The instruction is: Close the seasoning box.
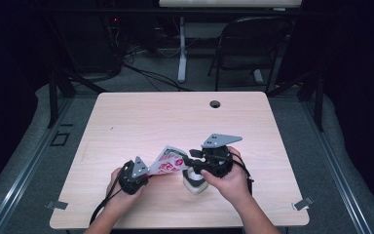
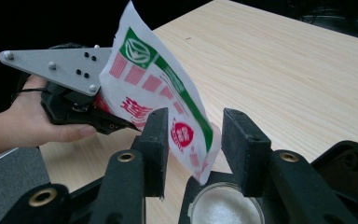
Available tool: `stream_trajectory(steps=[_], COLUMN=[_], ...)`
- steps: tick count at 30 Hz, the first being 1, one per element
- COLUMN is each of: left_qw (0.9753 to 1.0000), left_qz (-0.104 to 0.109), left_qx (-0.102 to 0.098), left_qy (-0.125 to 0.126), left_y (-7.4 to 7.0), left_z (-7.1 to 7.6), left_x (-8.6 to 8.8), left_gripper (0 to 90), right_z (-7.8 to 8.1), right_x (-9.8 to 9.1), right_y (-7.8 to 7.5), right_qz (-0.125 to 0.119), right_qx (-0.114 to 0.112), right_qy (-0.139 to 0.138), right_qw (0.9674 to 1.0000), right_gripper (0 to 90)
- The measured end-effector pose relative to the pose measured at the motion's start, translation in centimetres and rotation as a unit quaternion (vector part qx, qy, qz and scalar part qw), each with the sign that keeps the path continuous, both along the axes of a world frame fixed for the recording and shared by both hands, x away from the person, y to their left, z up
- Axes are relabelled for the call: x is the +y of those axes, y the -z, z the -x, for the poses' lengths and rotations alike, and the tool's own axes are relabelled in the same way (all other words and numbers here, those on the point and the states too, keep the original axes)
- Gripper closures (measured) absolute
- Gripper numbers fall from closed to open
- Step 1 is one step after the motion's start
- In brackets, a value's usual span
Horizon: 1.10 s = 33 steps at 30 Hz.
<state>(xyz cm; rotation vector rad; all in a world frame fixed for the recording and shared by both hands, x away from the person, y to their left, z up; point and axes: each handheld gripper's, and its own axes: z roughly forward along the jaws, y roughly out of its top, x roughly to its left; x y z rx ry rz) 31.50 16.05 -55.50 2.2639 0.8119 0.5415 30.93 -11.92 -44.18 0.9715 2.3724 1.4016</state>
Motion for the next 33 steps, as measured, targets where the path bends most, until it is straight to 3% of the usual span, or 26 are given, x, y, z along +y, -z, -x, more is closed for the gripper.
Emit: stream_trajectory(steps=[10,19,27,30,33], left_qw=[0.9998,0.9981,0.9954,0.9936,0.9916], left_qz=[0.013,0.028,0.019,0.026,0.019], left_qx=[-0.003,-0.014,-0.022,-0.023,-0.028], left_qy=[-0.015,-0.054,-0.091,-0.108,-0.125], left_y=[-0.3,-0.9,-1.1,-1.3,-1.4], left_z=[-0.3,-0.9,-1.5,-1.7,-1.9], left_x=[0.9,3.0,4.9,5.8,6.7], left_gripper=[89.7,89.6,89.4,89.4,89.3], right_z=[-0.1,-0.1,-0.2,-0.3,-0.3], right_x=[-0.5,-0.8,-1.0,-1.1,-1.1], right_y=[-0.2,-0.4,-0.4,-0.4,-0.3], right_qz=[-0.008,-0.01,-0.009,-0.012,-0.014], right_qx=[-0.003,-0.006,-0.006,-0.01,-0.012], right_qy=[0.009,0.015,0.019,0.024,0.029], right_qw=[0.9999,0.9998,0.9998,0.9996,0.9994], right_gripper=[60.9,60.9,60.7,60.7,60.3])
